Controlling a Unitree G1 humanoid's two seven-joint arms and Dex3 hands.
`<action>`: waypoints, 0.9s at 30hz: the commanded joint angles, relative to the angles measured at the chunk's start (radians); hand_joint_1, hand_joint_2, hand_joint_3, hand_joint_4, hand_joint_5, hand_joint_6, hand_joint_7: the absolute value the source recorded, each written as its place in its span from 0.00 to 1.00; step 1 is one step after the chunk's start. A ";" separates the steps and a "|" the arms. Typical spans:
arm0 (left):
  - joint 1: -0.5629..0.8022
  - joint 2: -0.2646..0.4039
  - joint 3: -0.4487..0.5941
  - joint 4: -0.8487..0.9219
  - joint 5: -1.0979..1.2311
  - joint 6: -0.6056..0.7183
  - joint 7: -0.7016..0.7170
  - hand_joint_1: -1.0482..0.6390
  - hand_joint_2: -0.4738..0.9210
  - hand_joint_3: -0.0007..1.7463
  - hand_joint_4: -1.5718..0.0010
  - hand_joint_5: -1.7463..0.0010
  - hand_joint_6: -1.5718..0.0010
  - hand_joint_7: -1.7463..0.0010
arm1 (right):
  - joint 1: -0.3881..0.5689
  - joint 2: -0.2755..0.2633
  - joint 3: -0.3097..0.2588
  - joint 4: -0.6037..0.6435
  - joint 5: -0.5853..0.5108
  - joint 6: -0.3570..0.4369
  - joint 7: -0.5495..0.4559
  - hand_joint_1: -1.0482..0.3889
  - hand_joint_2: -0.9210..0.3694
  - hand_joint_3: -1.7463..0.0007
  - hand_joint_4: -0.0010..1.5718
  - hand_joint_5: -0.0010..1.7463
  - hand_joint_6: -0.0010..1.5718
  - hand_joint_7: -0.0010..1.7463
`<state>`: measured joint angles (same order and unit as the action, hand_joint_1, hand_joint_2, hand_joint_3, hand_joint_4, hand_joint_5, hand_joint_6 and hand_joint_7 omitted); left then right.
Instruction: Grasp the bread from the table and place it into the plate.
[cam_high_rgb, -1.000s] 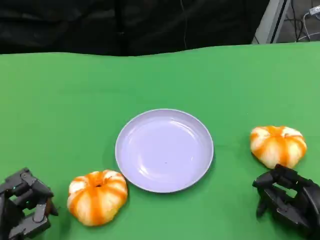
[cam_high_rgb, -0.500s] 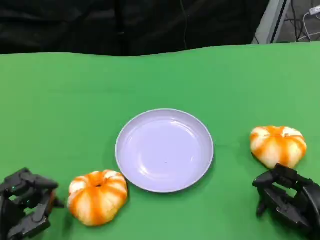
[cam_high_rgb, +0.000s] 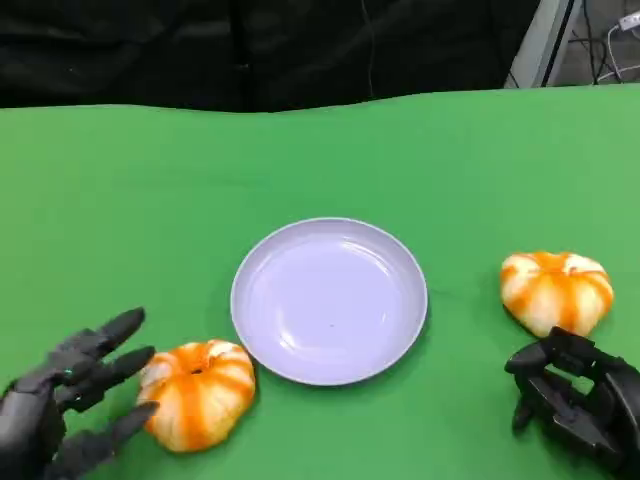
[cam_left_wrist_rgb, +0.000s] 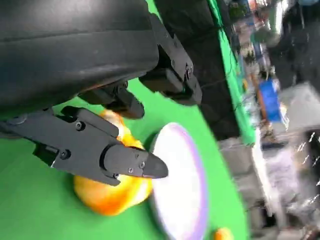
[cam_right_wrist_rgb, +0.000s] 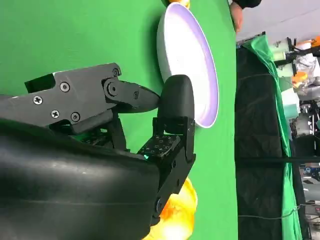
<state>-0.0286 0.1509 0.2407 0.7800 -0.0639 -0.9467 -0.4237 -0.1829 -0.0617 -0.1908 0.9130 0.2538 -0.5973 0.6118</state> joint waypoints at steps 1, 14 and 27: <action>0.031 0.048 -0.031 -0.029 0.189 -0.066 0.160 0.26 1.00 0.05 0.61 0.99 0.70 0.99 | 0.004 -0.015 -0.007 -0.009 0.003 0.007 -0.005 0.57 0.00 0.72 0.38 1.00 0.44 0.66; 0.055 0.137 -0.159 -0.169 0.601 0.007 0.534 0.19 1.00 0.04 0.61 1.00 0.67 0.99 | 0.011 -0.003 0.001 -0.022 -0.004 0.001 -0.021 0.56 0.00 0.72 0.38 1.00 0.45 0.65; 0.046 0.169 -0.370 -0.430 0.826 0.461 0.533 0.37 0.95 0.03 0.60 0.99 0.62 0.99 | 0.020 0.000 0.003 -0.038 0.001 0.009 -0.023 0.56 0.00 0.73 0.39 0.99 0.45 0.64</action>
<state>0.0216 0.2975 -0.0865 0.3714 0.7314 -0.5561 0.1414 -0.1761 -0.0543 -0.1835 0.8876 0.2490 -0.5926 0.5902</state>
